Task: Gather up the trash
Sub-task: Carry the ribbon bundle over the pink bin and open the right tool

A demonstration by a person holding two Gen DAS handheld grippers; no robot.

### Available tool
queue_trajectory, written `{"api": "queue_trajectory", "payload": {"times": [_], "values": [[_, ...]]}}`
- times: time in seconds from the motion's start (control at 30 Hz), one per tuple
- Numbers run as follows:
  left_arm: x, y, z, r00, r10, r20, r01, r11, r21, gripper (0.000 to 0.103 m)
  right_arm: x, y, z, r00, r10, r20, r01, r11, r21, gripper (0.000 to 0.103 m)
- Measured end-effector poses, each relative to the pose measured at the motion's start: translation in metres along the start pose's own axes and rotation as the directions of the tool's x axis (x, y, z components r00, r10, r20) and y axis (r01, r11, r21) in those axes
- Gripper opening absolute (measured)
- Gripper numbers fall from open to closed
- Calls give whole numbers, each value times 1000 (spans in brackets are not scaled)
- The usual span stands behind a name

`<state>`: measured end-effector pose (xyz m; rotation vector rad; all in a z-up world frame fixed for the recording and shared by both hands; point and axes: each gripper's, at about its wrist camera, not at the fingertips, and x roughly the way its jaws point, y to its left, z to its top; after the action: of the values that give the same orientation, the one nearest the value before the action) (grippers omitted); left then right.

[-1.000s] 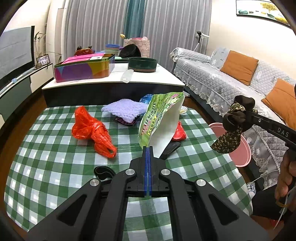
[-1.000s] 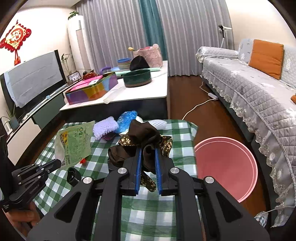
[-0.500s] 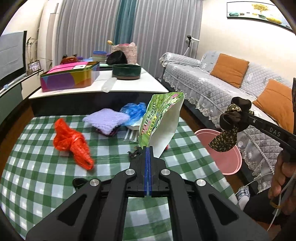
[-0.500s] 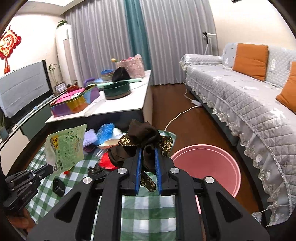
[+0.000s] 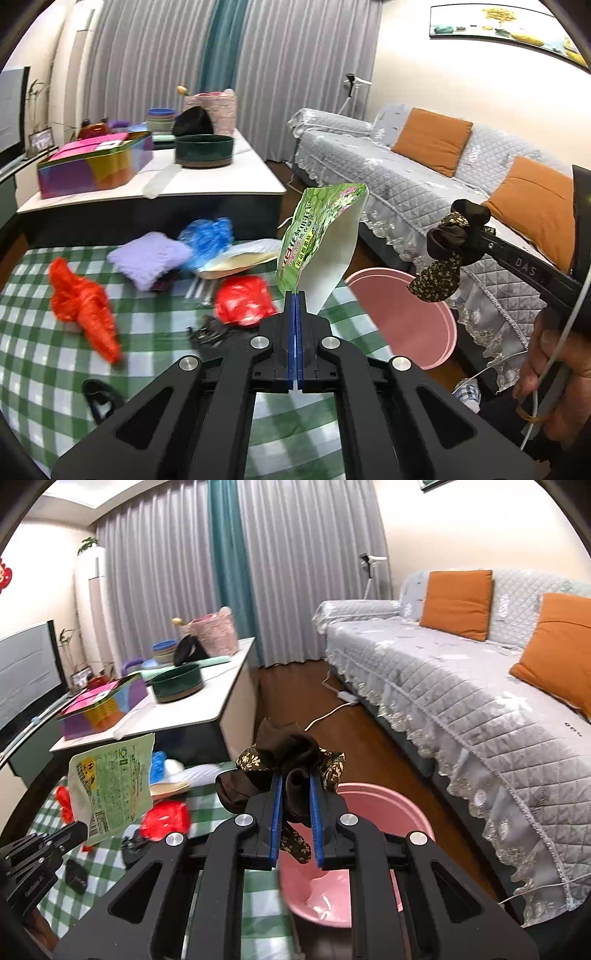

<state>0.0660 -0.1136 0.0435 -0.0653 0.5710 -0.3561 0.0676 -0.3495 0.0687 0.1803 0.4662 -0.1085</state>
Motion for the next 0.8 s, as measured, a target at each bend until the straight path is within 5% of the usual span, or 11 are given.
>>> {"api": "queue_trajectory", "payload": {"times": [0.8], "values": [[75,-68,10,984,-179,-21,179,984,14,0,34,-66,-17,987,-160,-15,160,985,60,14]]}}
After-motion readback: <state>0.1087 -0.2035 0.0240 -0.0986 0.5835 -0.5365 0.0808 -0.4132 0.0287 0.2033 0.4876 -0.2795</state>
